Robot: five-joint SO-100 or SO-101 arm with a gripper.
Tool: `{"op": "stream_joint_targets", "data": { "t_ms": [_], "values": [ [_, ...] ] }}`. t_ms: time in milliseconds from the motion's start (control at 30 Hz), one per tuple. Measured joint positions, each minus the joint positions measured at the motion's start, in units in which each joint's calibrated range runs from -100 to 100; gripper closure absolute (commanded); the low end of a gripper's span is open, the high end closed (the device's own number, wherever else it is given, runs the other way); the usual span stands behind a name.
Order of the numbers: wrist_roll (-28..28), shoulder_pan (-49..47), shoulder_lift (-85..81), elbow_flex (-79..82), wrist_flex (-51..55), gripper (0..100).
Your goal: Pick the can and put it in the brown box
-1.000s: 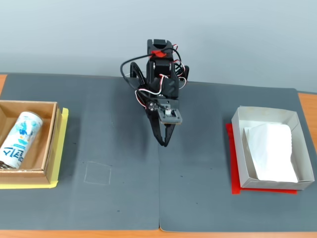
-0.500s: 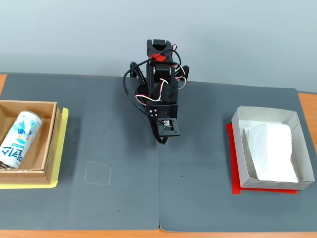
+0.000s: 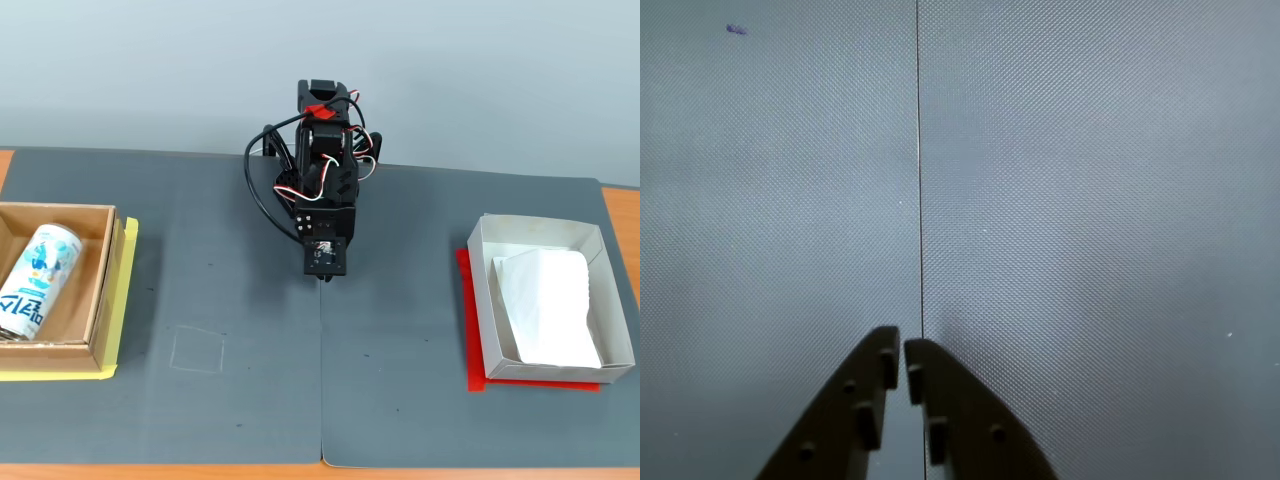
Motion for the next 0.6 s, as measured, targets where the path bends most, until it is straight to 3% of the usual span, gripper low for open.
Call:
{"op": "stream_joint_targets", "data": {
  "t_ms": [600],
  "values": [
    [-0.1,0.2,0.0,-0.2,0.0,99]
  ]
}}
